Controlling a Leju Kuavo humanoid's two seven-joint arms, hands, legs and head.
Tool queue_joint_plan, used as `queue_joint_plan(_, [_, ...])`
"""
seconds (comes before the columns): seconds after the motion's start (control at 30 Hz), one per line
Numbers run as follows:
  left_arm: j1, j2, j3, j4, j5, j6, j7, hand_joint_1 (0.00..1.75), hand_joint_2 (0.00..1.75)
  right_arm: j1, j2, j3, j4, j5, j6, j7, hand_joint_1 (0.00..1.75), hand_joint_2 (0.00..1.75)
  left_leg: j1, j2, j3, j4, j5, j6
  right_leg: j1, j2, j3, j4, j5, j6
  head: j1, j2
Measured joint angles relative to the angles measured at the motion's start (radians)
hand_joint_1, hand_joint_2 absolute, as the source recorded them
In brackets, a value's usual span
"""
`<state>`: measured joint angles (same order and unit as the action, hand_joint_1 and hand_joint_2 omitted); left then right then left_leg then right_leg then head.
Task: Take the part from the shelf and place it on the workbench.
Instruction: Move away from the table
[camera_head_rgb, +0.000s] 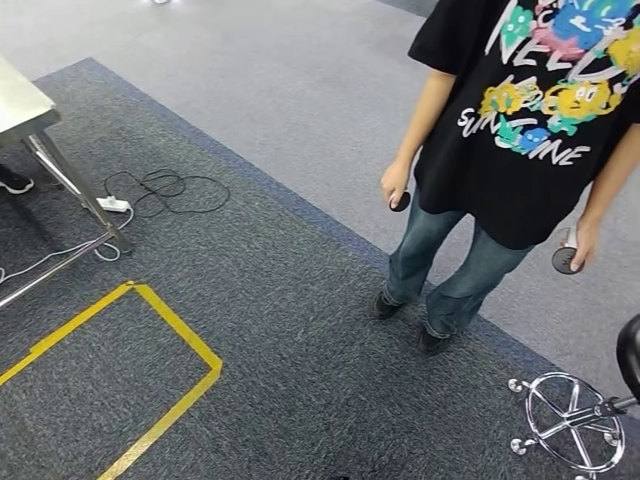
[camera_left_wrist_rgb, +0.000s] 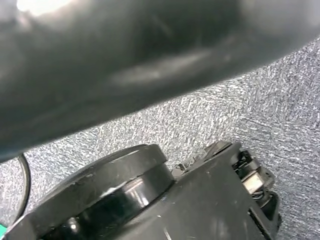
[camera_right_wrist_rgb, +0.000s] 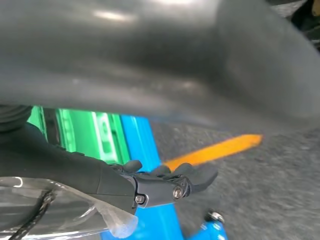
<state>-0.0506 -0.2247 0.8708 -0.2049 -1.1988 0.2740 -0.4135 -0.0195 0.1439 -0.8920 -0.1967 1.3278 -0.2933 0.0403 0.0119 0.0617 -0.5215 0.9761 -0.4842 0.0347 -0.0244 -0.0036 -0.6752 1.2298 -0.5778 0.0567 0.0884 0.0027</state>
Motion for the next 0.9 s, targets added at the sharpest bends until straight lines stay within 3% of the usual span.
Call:
queue_joint_plan(0.1, [-0.002, 0.000, 0.000, 0.000, 0.001, -0.001, 0.000, 0.00, 0.00, -0.004, 0.001, 0.000, 0.000, 0.000, 0.000, 0.002, 0.00, 0.00, -0.004, 0.030, 0.003, 0.009, -0.009, -0.015, 0.000, -0.052, 0.117, -0.196, 0.068, -0.003, 0.000, 0.000])
queue_joint_plan(0.17, [-0.003, 0.001, 0.000, 0.000, 0.001, -0.001, -0.001, 0.00, 0.00, -0.008, 0.002, 0.000, 0.000, 0.000, 0.002, 0.003, 0.00, 0.00, -0.008, 0.047, 0.007, 0.014, -0.013, -0.028, 0.004, -0.066, 0.139, -0.239, 0.070, -0.013, -0.004, 0.000])
queue_joint_plan(0.23, [-0.004, 0.001, 0.000, 0.000, 0.001, -0.003, -0.001, 0.00, 0.00, -0.008, 0.002, -0.001, 0.001, 0.000, 0.011, 0.003, 0.00, 0.00, -0.004, 0.055, 0.011, 0.015, -0.016, -0.041, 0.004, -0.044, 0.132, -0.238, 0.075, -0.026, -0.007, 0.000])
queue_joint_plan(0.3, [-0.005, 0.005, 0.001, 0.000, 0.000, -0.014, -0.004, 0.00, 0.00, -0.007, 0.004, -0.001, 0.001, 0.002, 0.031, 0.006, 0.00, 0.00, 0.002, 0.015, -0.003, 0.056, -0.052, -0.052, 0.002, -0.024, 0.133, -0.240, 0.081, -0.038, -0.009, 0.000])
queue_joint_plan(0.37, [-0.002, 0.013, 0.001, 0.000, 0.001, -0.030, -0.008, 0.00, 0.00, -0.010, 0.011, -0.001, 0.002, 0.009, 0.060, 0.009, 0.00, 0.00, 0.004, -0.037, -0.049, 0.169, -0.120, -0.056, 0.003, -0.003, 0.132, -0.240, 0.086, -0.046, -0.011, 0.000])
queue_joint_plan(0.43, [0.003, 0.021, 0.002, 0.000, 0.006, -0.039, -0.011, 0.00, 0.00, -0.013, 0.021, -0.001, 0.003, 0.018, 0.088, 0.012, 0.00, 0.00, 0.002, -0.053, -0.104, 0.292, -0.167, -0.053, 0.006, 0.025, 0.129, -0.240, 0.088, -0.050, -0.011, 0.000])
queue_joint_plan(0.47, [0.004, 0.025, 0.003, 0.000, 0.010, -0.040, -0.012, 0.00, 0.00, -0.014, 0.024, -0.001, 0.004, 0.023, 0.100, 0.012, 0.00, 0.00, 0.001, -0.055, -0.115, 0.313, -0.164, -0.051, 0.008, 0.040, 0.128, -0.240, 0.089, -0.051, -0.011, 0.000])
queue_joint_plan(0.5, [0.005, 0.027, 0.005, 0.000, 0.013, -0.040, -0.013, 0.00, 0.00, -0.013, 0.028, -0.001, 0.004, 0.027, 0.110, 0.012, 0.00, 0.00, 0.001, -0.057, -0.110, 0.299, -0.143, -0.047, 0.009, 0.055, 0.129, -0.239, 0.089, -0.051, -0.011, 0.000])
queue_joint_plan(0.57, [0.005, 0.031, 0.008, 0.000, 0.021, -0.039, -0.013, 0.00, 0.00, -0.012, 0.032, 0.000, 0.005, 0.036, 0.124, 0.011, 0.00, 0.00, 0.000, -0.075, -0.060, 0.176, -0.067, -0.037, 0.011, 0.082, 0.131, -0.239, 0.090, -0.051, -0.011, 0.000])
queue_joint_plan(0.63, [0.005, 0.036, 0.015, 0.000, 0.029, -0.039, -0.013, 0.00, 0.00, -0.015, 0.036, 0.001, 0.005, 0.046, 0.136, 0.008, 0.00, 0.00, 0.000, -0.110, -0.011, 0.061, -0.022, -0.030, 0.012, 0.106, 0.129, -0.236, 0.091, -0.046, -0.011, 0.000])
queue_joint_plan(0.67, [0.005, 0.038, 0.020, 0.000, 0.033, -0.039, -0.012, 0.00, 0.00, -0.016, 0.038, 0.003, 0.005, 0.052, 0.141, 0.007, 0.00, 0.00, -0.001, -0.123, 0.001, 0.032, -0.016, -0.028, 0.012, 0.116, 0.125, -0.235, 0.093, -0.041, -0.011, 0.000])
queue_joint_plan(0.73, [0.005, 0.039, 0.027, 0.000, 0.043, -0.041, -0.010, 0.00, 0.00, -0.017, 0.040, 0.008, 0.005, 0.062, 0.147, 0.004, 0.00, 0.00, -0.004, -0.118, 0.002, 0.026, -0.017, -0.025, 0.008, 0.132, 0.115, -0.237, 0.098, -0.029, -0.010, 0.000])
queue_joint_plan(0.77, [0.005, 0.039, 0.029, 0.000, 0.047, -0.042, -0.010, 0.00, 0.00, -0.015, 0.040, 0.011, 0.005, 0.066, 0.149, 0.003, 0.00, 0.00, -0.004, -0.108, 0.002, 0.021, -0.013, -0.020, 0.006, 0.128, 0.110, -0.235, 0.097, -0.023, -0.010, 0.000])
queue_joint_plan(0.8, [0.004, 0.039, 0.032, 0.000, 0.051, -0.041, -0.010, 0.00, 0.00, -0.015, 0.040, 0.013, 0.005, 0.069, 0.150, 0.002, 0.00, 0.00, -0.003, -0.098, 0.003, 0.016, -0.010, -0.014, 0.007, 0.109, 0.101, -0.223, 0.088, -0.018, -0.008, 0.000])
queue_joint_plan(0.83, [0.004, 0.037, 0.035, 0.000, 0.055, -0.037, -0.010, 0.00, 0.00, -0.015, 0.040, 0.015, 0.005, 0.071, 0.150, 0.002, 0.00, 0.00, -0.001, -0.085, 0.003, 0.011, -0.006, -0.008, 0.008, 0.080, 0.083, -0.192, 0.066, -0.014, -0.006, 0.000])
queue_joint_plan(0.9, [0.005, 0.031, 0.044, 0.000, 0.059, -0.020, -0.009, 0.00, 0.00, -0.020, 0.040, 0.018, 0.005, 0.071, 0.148, -0.001, 0.00, 0.00, -0.002, -0.056, 0.001, 0.007, -0.003, -0.001, 0.010, 0.024, 0.023, -0.068, -0.003, -0.007, -0.002, 0.000])
